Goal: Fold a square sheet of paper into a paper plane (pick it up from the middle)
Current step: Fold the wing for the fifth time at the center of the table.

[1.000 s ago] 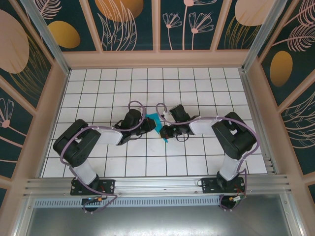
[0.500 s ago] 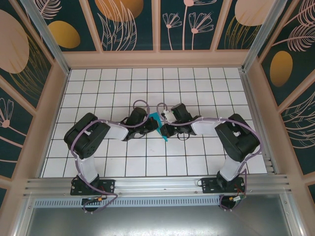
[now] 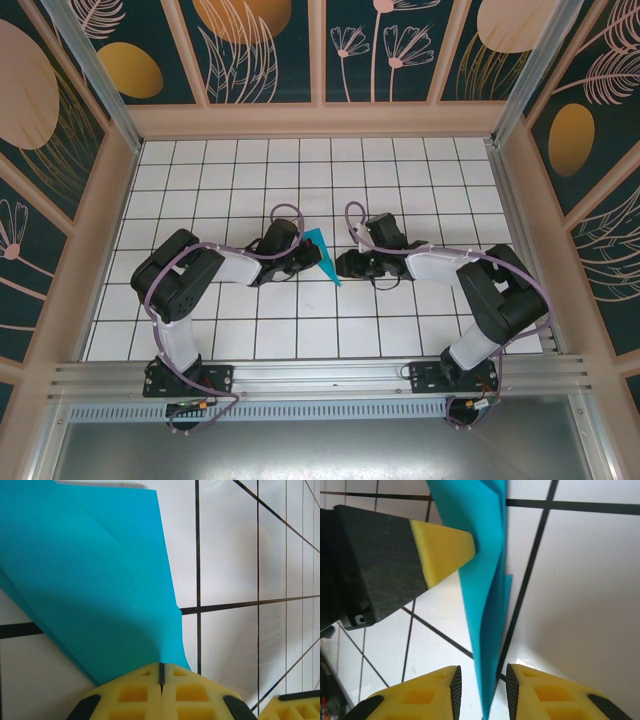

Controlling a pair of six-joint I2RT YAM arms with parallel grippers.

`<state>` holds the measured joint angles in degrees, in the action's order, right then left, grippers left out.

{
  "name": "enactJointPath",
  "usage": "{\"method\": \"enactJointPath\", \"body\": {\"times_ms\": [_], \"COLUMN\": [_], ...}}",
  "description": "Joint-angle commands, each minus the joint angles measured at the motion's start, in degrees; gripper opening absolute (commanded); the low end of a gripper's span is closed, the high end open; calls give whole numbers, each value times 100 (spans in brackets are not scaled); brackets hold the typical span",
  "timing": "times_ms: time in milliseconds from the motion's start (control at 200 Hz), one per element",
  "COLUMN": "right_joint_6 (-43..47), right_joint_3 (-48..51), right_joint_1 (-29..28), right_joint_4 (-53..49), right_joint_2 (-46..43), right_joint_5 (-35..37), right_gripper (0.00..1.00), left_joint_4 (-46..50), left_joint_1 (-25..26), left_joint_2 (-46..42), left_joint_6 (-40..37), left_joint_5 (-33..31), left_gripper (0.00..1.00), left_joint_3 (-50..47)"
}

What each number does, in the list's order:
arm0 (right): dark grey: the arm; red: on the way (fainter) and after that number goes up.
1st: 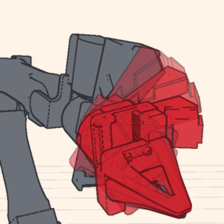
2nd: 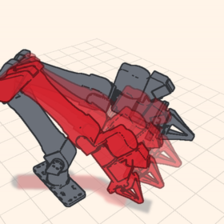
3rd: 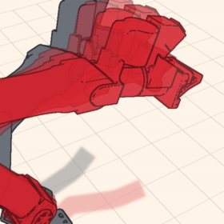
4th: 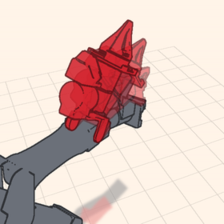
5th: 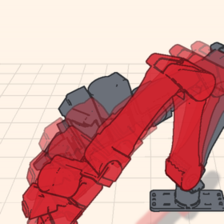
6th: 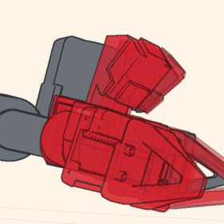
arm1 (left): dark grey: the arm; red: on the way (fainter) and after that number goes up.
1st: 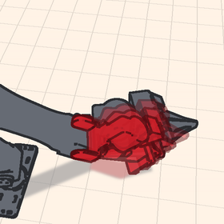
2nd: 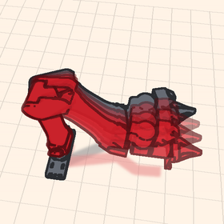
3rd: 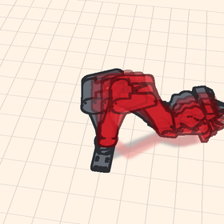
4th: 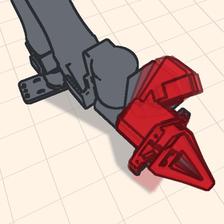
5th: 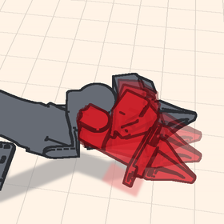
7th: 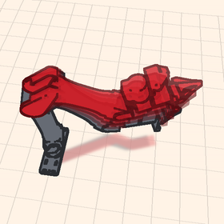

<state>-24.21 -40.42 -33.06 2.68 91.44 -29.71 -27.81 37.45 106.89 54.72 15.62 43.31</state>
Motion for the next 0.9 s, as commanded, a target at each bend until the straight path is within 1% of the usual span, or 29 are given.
{"method": "enactJointPath", "body": {"times_ms": [0, 55, 195, 255, 320, 405, 661, 896], "right_joint_6": [-35, -15, 64, 89, 116, 150, 326, 554], "right_joint_3": [-18, -16, -44, -52, -61, -71, -96, -140], "right_joint_1": [-35, -42, -36, -44, -51, -56, -79, -122], "right_joint_4": [19, 32, 25, 26, 35, 43, 26, -4], "right_joint_2": [114, 139, 236, 269, 312, 346, 467, 613], "right_joint_5": [-388, -449, -474, -493, -522, -559, -701, -773], "right_gripper": [27, 24, 22, 19, 19, 15, 7, 4], "left_joint_4": [242, 219, 196, 197, 199, 206, 197, 88], "left_joint_1": [17, 20, 19, 25, 17, 22, 18, 19], "left_joint_2": [183, 182, 181, 183, 192, 196, 214, 199], "left_joint_6": [94, 111, 152, 150, 154, 170, 241, 412], "left_joint_5": [-127, -127, -129, -121, -125, -129, -153, -243], "left_gripper": [2, 2, 2, 2, 2, 2, 1, 0], "left_joint_3": [-67, -86, -121, -130, -130, -139, -173, -353]}}
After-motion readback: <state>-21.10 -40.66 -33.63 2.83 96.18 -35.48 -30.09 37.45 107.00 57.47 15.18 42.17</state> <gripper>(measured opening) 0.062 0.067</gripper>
